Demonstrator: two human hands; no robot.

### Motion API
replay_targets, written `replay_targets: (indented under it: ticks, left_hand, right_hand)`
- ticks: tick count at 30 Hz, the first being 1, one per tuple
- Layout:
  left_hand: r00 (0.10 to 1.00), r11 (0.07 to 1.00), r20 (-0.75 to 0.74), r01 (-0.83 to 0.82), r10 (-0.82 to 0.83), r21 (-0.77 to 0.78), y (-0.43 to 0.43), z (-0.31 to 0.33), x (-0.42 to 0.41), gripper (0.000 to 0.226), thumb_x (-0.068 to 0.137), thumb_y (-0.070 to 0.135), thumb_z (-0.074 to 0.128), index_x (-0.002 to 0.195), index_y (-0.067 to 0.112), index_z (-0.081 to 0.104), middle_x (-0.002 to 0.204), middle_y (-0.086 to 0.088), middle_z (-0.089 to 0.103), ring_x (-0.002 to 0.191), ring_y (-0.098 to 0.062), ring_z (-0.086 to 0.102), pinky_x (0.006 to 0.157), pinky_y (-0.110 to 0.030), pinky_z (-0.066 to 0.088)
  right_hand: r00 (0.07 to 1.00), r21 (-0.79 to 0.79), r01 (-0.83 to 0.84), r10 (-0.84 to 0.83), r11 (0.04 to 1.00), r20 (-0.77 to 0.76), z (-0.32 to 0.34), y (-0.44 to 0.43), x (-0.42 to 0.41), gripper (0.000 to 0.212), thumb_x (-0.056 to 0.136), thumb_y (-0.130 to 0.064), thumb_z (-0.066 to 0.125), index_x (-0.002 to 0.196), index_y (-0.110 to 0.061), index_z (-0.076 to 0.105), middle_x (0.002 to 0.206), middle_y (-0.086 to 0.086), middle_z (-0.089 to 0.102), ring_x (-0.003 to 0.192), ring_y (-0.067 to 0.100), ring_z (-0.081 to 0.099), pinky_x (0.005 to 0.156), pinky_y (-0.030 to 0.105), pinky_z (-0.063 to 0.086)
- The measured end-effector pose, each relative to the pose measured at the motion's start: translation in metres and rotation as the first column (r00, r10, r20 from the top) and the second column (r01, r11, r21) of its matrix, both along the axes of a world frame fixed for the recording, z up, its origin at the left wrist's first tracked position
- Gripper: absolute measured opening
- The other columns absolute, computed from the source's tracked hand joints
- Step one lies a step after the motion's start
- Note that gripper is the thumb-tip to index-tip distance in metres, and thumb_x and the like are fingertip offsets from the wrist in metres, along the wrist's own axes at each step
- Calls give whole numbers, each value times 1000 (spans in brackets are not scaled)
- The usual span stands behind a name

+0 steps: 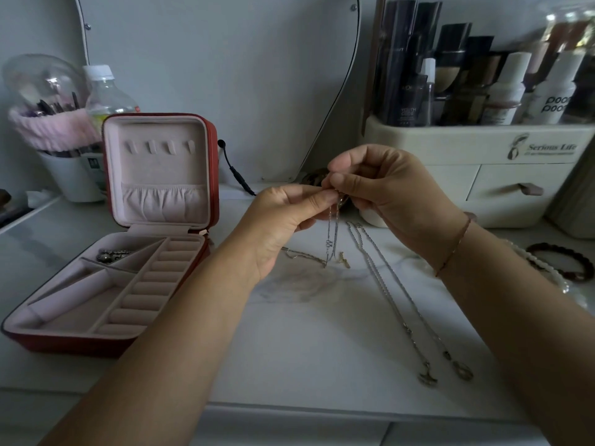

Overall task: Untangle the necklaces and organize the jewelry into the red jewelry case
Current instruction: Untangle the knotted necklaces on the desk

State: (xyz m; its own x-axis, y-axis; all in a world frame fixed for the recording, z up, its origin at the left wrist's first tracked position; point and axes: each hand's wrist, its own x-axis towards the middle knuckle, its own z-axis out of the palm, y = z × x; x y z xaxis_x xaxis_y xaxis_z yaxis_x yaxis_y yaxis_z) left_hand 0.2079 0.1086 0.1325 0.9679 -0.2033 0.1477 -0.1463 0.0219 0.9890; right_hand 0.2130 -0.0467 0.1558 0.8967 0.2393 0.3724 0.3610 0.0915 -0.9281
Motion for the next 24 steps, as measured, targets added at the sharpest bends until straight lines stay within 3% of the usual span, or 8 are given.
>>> replay_targets:
  ticks: [6, 10, 14, 18, 24]
  left_hand:
    - [1000, 1000, -30, -1, 1, -8, 2, 0, 1, 22, 69, 31, 68, 85, 16, 70, 77, 2, 68, 78, -8, 62, 84, -25, 47]
    - [996, 994, -80, 26, -34, -107, 3, 0, 3, 8, 78, 24, 65, 80, 17, 68, 74, 3, 68, 73, -7, 62, 74, -22, 49]
    - [987, 962, -130, 57, -94, -266, 5, 3, 5, 14, 76, 25, 64, 87, 16, 66, 76, 2, 67, 69, -7, 63, 68, -21, 49]
    - [985, 954, -151, 41, -90, -297, 7, 4, 4, 8, 80, 24, 62, 81, 19, 68, 72, 3, 69, 63, -7, 63, 65, -20, 48]
    - [992, 970, -121, 7, -37, -243, 8, 2, 6, 9, 86, 23, 62, 83, 20, 69, 83, 1, 71, 75, -8, 65, 68, -20, 46]
  right_hand:
    - [995, -63, 84, -80, 994, 57, -2, 2, -1, 9, 82, 0, 65, 84, -8, 63, 72, 3, 69, 59, 14, 53, 45, 13, 41]
    - [987, -137, 152, -142, 979, 81, -2, 0, 1, 6, 83, -4, 66, 87, -9, 65, 68, 0, 65, 51, 8, 50, 48, 16, 44]
    - [989, -176, 77, -98, 981, -108, -4, -2, 4, 5, 88, -10, 60, 90, -10, 65, 71, 0, 65, 55, 6, 54, 56, 17, 48]
    - [937, -53, -113, 89, 992, -339, -6, -2, 5, 16, 95, -16, 50, 98, -7, 63, 80, 5, 66, 58, 9, 52, 55, 19, 43]
    - [884, -74, -235, 181, 969, -432, -6, -7, 6, 22, 73, -24, 67, 90, -11, 65, 69, -1, 57, 57, 6, 45, 54, 17, 36]
